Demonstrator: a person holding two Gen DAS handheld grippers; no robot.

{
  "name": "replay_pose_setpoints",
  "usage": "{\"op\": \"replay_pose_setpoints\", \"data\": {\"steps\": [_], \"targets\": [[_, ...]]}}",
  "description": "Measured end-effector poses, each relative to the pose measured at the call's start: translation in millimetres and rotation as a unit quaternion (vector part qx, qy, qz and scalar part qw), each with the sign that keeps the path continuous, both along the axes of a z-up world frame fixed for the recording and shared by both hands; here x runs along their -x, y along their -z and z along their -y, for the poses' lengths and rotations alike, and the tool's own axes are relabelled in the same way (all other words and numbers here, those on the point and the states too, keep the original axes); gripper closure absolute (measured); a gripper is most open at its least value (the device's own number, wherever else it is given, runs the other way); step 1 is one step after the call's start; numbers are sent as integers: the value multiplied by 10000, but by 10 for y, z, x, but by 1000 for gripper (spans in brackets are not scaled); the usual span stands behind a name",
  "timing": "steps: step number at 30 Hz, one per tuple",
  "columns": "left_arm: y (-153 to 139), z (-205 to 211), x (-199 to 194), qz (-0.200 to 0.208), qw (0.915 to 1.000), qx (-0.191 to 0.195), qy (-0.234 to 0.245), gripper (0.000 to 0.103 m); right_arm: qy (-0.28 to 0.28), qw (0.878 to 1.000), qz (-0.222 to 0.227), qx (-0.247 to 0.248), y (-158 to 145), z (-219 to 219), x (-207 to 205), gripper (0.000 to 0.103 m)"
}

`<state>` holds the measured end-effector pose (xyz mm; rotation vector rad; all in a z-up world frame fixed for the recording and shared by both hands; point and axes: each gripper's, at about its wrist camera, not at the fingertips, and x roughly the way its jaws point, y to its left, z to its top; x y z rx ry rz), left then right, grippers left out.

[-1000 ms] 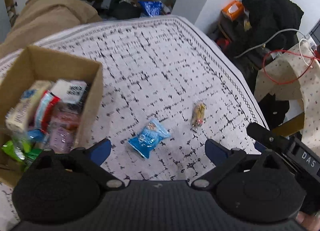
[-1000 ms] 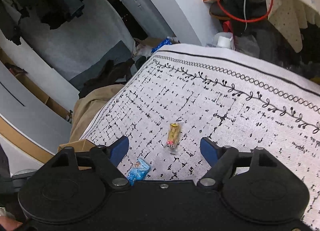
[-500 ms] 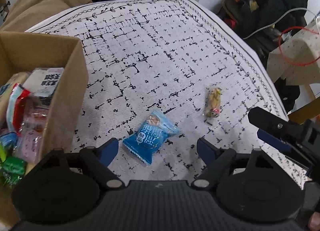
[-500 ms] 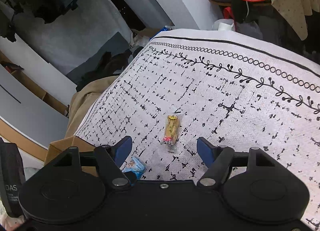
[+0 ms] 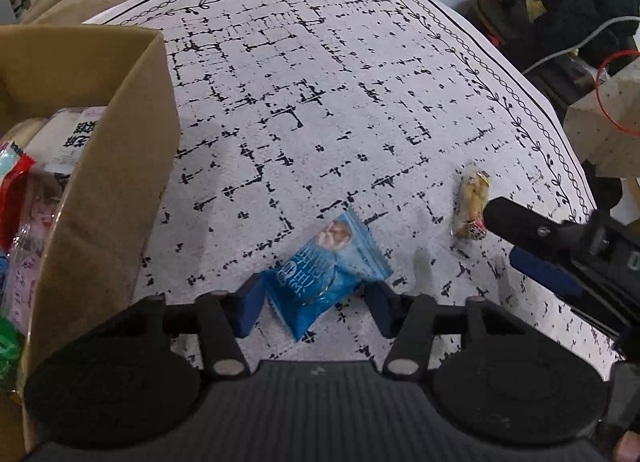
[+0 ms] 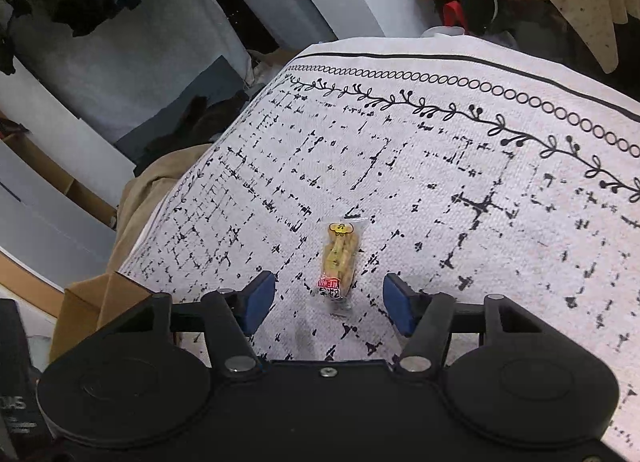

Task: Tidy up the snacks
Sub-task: 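Grasp the blue packet with the left tool while the right tool grasps the yellow candy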

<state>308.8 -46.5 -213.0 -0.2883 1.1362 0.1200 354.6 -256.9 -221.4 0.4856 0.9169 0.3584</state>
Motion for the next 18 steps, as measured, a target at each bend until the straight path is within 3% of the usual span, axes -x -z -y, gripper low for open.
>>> {"op": "replay_pose_setpoints", "data": {"steps": [2, 5, 8, 10, 12, 18], "targets": [[-12, -23, -6, 55, 10000, 31, -64, 69, -7, 10000, -6, 20, 39, -40, -11, 47], [-27, -59, -21, 115, 9997, 179, -143, 77, -1, 9999, 61, 133, 69, -96, -12, 48], [-42, -102, -26, 166, 9992, 273, -227, 80, 32, 9996, 162, 211, 79, -134, -23, 52], [-53, -123, -20, 184, 9989, 328, -273, 81, 75, 9995, 188, 256, 99, -153, -40, 71], [-77, -125, -13, 224, 9988, 320, -286, 82, 135, 9991, 117, 391, 132, -162, -57, 81], [-131, -107, 17, 362, 9987, 287, -191, 84, 76, 9992, 20, 403, 73, -176, -19, 83]]}}
